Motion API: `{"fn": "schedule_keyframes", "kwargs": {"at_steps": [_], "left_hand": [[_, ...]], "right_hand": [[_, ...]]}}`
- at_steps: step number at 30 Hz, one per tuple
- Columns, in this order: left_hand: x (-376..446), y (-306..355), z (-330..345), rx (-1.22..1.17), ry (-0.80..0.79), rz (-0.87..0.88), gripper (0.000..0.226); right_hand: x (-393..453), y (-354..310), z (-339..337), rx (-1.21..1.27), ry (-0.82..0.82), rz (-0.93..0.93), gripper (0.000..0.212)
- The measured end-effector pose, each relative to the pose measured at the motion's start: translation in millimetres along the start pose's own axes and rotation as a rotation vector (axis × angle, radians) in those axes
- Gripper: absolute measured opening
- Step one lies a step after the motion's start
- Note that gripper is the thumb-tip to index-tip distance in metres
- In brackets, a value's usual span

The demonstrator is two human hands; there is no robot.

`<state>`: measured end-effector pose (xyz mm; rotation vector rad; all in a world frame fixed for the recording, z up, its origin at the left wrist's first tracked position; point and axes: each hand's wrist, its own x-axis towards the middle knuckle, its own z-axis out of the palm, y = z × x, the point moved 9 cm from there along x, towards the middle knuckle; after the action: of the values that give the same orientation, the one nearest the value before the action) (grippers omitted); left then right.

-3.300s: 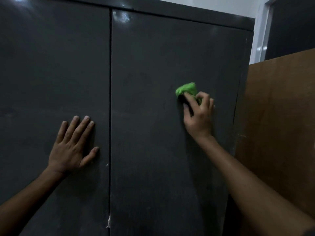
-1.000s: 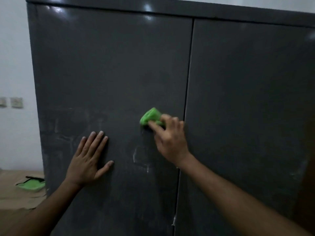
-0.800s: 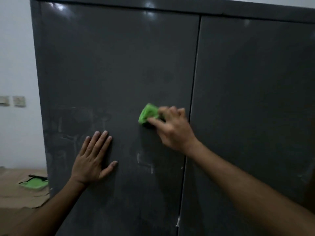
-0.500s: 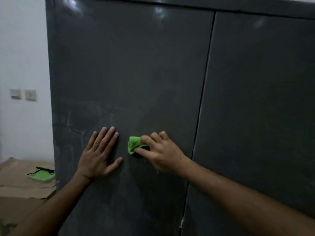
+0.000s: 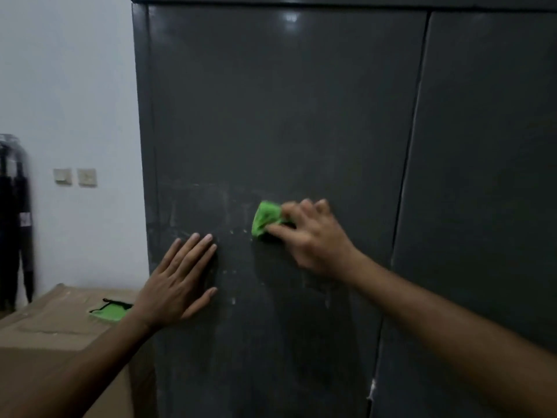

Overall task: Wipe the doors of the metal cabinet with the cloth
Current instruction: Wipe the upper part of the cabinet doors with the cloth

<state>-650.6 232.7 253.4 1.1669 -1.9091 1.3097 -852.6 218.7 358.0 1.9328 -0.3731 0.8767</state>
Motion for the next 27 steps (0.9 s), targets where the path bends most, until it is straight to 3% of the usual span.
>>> {"fn": "schedule_keyframes", "kwargs": {"at_steps": [3, 5, 7, 9, 11, 14, 17, 20, 21, 23, 25, 27], "left_hand": [[-17, -26, 6, 0.015, -0.044, 0.086, 0.074], [-21, -35, 11, 0.012, -0.073, 0.134, 0.076], [-22, -39, 15, -0.008, -0.07, 0.156, 0.077], [-23, -42, 19, -0.021, -0.059, 0.162, 0.077], [-25, -43, 23, -0.044, -0.047, 0.164, 0.077], [-25, -43, 26, -0.075, 0.015, 0.175, 0.079], [-26, -43, 25, -0.087, 0.072, 0.169, 0.08], [-26, -43, 21, -0.101, 0.097, 0.177, 0.078], [-26, -43, 21, -0.103, 0.098, 0.181, 0.078], [-25, -43, 21, -0.103, 0.097, 0.185, 0.077], [-25, -43, 22, -0.107, 0.094, 0.182, 0.077], [-25, -44, 23, -0.106, 0.091, 0.182, 0.078]], "right_hand": [[26, 59, -19, -0.024, 0.194, 0.53, 0.038], [23, 42, -10, -0.007, 0.245, 0.661, 0.039], [20, -16, 12, 0.027, 0.142, 0.442, 0.038], [6, -72, 34, 0.092, -0.081, 0.122, 0.04], [-5, -86, 40, 0.155, -0.211, 0.062, 0.045], [-4, -47, 17, 0.438, 0.012, 0.526, 0.035], [-22, -4, -1, 0.889, 0.369, 1.132, 0.03], [-41, 1, 9, 1.401, 0.538, 1.54, 0.02], [-44, -5, 13, 1.567, 0.562, 1.623, 0.017], [-43, -22, 14, 1.813, 0.516, 1.695, 0.031], [-43, -34, 14, 1.833, 0.389, 1.704, 0.041], [-49, -38, 13, 1.732, 0.321, 1.708, 0.038]]}}
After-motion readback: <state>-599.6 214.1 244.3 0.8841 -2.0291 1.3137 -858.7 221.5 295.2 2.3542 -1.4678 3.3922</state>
